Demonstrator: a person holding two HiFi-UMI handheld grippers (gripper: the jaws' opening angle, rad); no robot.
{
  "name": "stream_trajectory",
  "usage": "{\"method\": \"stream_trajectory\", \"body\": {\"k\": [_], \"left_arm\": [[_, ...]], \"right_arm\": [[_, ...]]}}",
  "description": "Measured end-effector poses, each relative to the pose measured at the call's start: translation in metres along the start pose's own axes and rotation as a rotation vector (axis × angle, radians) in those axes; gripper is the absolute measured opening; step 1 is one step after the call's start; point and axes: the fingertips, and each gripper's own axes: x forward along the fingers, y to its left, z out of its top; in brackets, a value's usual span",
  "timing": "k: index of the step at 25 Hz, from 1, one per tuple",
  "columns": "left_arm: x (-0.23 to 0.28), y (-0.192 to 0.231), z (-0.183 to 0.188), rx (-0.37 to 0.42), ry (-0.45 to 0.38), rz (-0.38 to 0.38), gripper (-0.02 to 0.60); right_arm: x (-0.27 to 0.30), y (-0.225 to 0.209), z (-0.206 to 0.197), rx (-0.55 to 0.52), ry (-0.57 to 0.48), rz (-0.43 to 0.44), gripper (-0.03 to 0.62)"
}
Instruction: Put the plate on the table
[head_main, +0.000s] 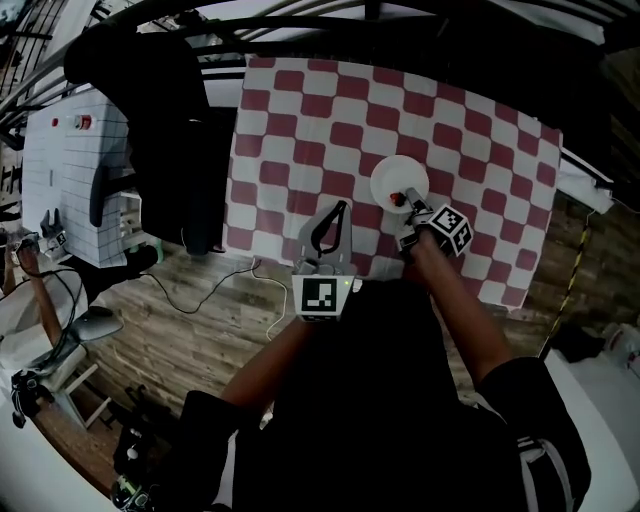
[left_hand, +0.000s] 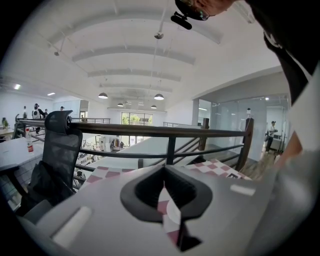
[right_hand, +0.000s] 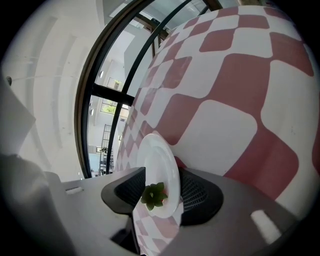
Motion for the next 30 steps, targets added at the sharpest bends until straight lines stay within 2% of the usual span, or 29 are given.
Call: {"method": "stream_trajectory", "body": {"k": [7, 13, 16, 22, 30], "left_arm": [[0.0, -0.005, -0.01, -0.03, 0.001, -0.007, 0.009], [-0.001, -0.002, -0.011, -0.036, 0.0, -0.01, 0.009], [-0.003, -0.002, -0.019, -0.047, 0.02, -0.011, 0.009], [-0.006, -0.006, -0.014, -0.066, 0.014, -0.031, 0.009], [-0.009, 0.002, -0.024, -0.061, 0.021, -0.028, 0.009]], "right_arm": [[-0.006, -0.005, 0.0, 0.047, 0.013, -0.021, 0.19], [-0.008, -0.006, 0.001, 0.031, 0.025, -0.026, 0.189], [-0.012, -0.009, -0.001, 0.032, 0.02, -0.037, 0.192], [-0.021, -0.015, 0.0, 0.027, 0.003, -0.051, 0.193], [-0.028, -0.025, 0.002, 0.028, -0.022, -0.058, 0.19]]}}
